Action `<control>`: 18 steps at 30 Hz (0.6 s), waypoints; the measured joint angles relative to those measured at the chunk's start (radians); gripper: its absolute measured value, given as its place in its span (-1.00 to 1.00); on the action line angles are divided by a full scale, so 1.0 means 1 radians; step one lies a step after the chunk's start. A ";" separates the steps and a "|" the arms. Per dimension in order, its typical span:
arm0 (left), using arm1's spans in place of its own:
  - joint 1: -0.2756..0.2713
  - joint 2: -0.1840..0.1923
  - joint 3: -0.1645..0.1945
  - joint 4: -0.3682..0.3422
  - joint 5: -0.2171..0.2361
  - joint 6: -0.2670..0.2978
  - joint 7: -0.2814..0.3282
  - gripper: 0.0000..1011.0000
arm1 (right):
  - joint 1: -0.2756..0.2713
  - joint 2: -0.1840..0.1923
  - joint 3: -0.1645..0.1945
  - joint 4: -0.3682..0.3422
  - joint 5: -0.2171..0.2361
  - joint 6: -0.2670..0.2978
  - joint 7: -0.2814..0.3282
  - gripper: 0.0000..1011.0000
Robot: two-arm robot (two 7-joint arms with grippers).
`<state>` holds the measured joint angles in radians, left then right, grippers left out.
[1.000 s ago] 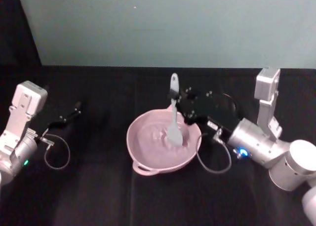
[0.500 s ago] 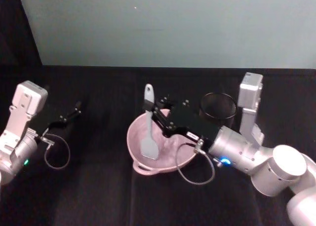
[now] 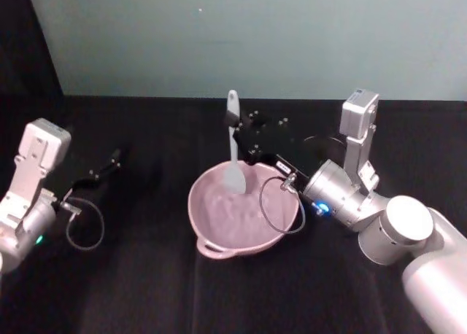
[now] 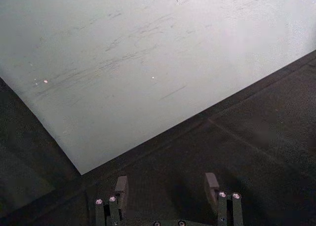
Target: Use the one hand to pick up the spoon and stir the clear water in the bowl.
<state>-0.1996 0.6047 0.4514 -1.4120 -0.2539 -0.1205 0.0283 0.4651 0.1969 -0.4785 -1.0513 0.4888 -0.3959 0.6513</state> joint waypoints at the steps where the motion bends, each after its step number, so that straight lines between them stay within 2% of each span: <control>1: 0.000 0.000 0.000 0.000 0.000 0.000 0.000 1.00 | 0.001 0.001 0.004 0.001 -0.006 -0.003 -0.006 -0.76; 6: 0.000 0.000 0.000 0.000 0.000 0.000 0.000 1.00 | -0.012 0.028 0.025 -0.021 -0.033 -0.007 -0.032 -0.76; 11: 0.000 0.000 0.000 0.000 0.000 0.000 0.000 1.00 | -0.057 0.070 0.042 -0.091 -0.041 0.023 -0.025 -0.76; 15: 0.000 0.000 0.000 0.000 0.000 0.000 0.000 1.00 | -0.100 0.099 0.048 -0.161 -0.019 0.064 0.002 -0.76; 18: 0.000 0.000 0.000 0.000 0.000 0.000 0.000 1.00 | -0.136 0.118 0.046 -0.219 0.018 0.111 0.029 -0.76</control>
<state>-0.1996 0.6047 0.4513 -1.4120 -0.2539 -0.1205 0.0283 0.3290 0.3152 -0.4323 -1.2704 0.5064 -0.2854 0.6801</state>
